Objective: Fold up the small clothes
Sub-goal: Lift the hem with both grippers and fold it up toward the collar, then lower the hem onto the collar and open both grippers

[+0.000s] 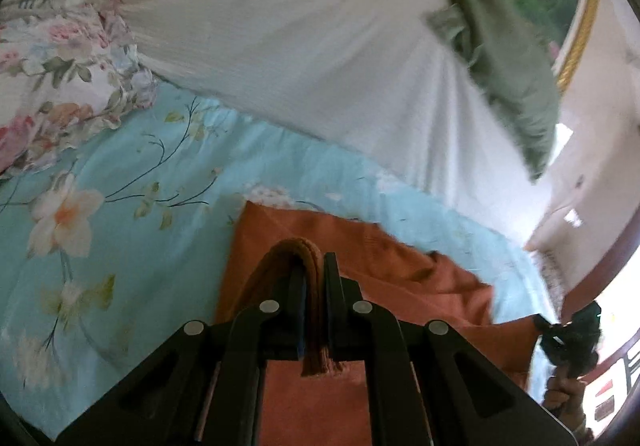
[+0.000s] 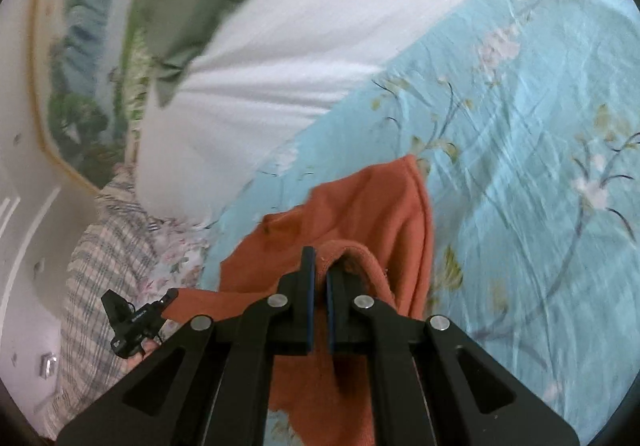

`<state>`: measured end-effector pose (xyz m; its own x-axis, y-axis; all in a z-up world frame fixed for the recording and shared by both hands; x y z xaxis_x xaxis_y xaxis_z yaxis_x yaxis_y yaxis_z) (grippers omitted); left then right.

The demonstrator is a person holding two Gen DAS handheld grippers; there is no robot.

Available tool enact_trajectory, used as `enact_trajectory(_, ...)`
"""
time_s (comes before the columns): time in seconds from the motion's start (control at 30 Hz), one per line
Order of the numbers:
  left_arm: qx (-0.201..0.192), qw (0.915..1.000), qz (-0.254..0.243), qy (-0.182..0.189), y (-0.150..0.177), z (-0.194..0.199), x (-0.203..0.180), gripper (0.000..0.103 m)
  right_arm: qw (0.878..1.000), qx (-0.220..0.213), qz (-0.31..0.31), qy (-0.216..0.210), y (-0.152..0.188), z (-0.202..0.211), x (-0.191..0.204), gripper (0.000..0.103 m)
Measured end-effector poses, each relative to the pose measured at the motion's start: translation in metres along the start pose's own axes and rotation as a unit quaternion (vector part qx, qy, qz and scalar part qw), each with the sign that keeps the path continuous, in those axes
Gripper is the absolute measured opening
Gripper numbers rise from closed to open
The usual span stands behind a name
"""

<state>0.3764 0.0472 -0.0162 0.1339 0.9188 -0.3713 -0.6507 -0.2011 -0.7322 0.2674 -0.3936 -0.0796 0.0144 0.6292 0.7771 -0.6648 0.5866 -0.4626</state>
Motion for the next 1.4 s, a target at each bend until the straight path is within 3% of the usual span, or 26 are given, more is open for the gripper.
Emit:
enact_trajectory(0.2,0.058,0.9969,0.029,-0.045,0.011,-0.072,0.046,0.006,0.996,0.043,-0.027,0.073,-0.004,-0.041,-0.041,0.006)
enact_trajectory(0.33,0.091,0.994,0.035,-0.049,0.029,-0.09,0.056,0.009,0.996,0.041,-0.042,0.067,0.001,-0.03,-0.044,0.007)
enact_trajectory(0.47,0.08,0.9959,0.011,-0.043,0.042,-0.061,0.041,0.027,0.995,0.005,0.037,0.087,0.013,0.0,-0.012,0.01)
enact_trajectory(0.53,0.076,0.9968,-0.012,-0.023,0.056,-0.043,0.019,0.029,0.992,0.029,0.103,0.067,0.036,-0.006,0.019,0.01)
enact_trajectory(0.6,0.094,0.9944,-0.047,0.0,0.075,-0.038,-0.009,0.029,0.984,0.079,0.149,0.051,0.062,-0.026,0.042,0.01)
enact_trajectory(0.67,0.127,0.9888,-0.078,0.014,0.095,-0.044,-0.031,0.029,0.967,0.154,0.198,0.048,0.097,-0.059,0.058,0.01)
enact_trajectory(0.73,0.162,0.9817,-0.099,0.019,0.116,-0.059,-0.047,0.029,0.949,0.2,0.235,0.066,0.118,-0.083,0.06,0.01)
enact_trajectory(0.8,0.173,0.9776,-0.12,-0.005,0.121,-0.073,-0.05,0.029,0.931,0.229,0.261,0.113,0.124,-0.103,0.048,0.009)
enact_trajectory(0.83,0.172,0.9772,-0.125,-0.007,0.12,-0.075,-0.051,0.029,0.928,0.226,0.268,0.126,0.119,-0.108,0.045,0.007)
enact_trajectory(0.93,0.17,0.9784,-0.115,-0.026,0.099,-0.086,-0.041,0.029,0.931,0.164,0.27,0.183,0.074,-0.11,0.032,0.007)
enact_trajectory(1.0,0.159,0.9821,-0.092,-0.043,0.074,-0.097,-0.027,0.029,0.946,0.105,0.238,0.194,0.034,-0.102,0.027,0.007)
enact_trajectory(1.07,0.146,0.9852,-0.071,-0.055,0.049,-0.106,-0.016,0.029,0.952,0.037,0.21,0.219,-0.006,-0.088,0.02,0.007)
enact_trajectory(1.17,0.124,0.9895,-0.037,-0.065,0.014,-0.115,-0.002,0.032,0.965,-0.02,0.148,0.214,-0.044,-0.07,0.01,0.007)
enact_trajectory(1.23,0.101,0.9896,-0.024,-0.099,-0.006,-0.117,0.008,0.048,0.964,-0.045,0.131,0.228,-0.056,-0.061,0.009,0.007)
enact_trajectory(1.4,0.058,0.9916,0.02,-0.113,-0.033,-0.098,0.025,0.052,0.965,-0.076,0.143,0.204,-0.055,-0.029,0.018,0.007)
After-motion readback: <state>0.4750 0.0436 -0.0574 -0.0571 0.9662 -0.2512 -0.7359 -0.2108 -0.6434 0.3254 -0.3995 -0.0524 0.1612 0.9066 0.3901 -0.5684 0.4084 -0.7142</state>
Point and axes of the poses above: each gripper's, at about its wrist camera, not at the fingertips, and z roughly against the way its jaws point, x to its left, y to its underside, the point moved 8 cm from there along -z, roughly the way its jaws point, and after that the axes turned 4 degrees about -z, right-handed, at the moved point
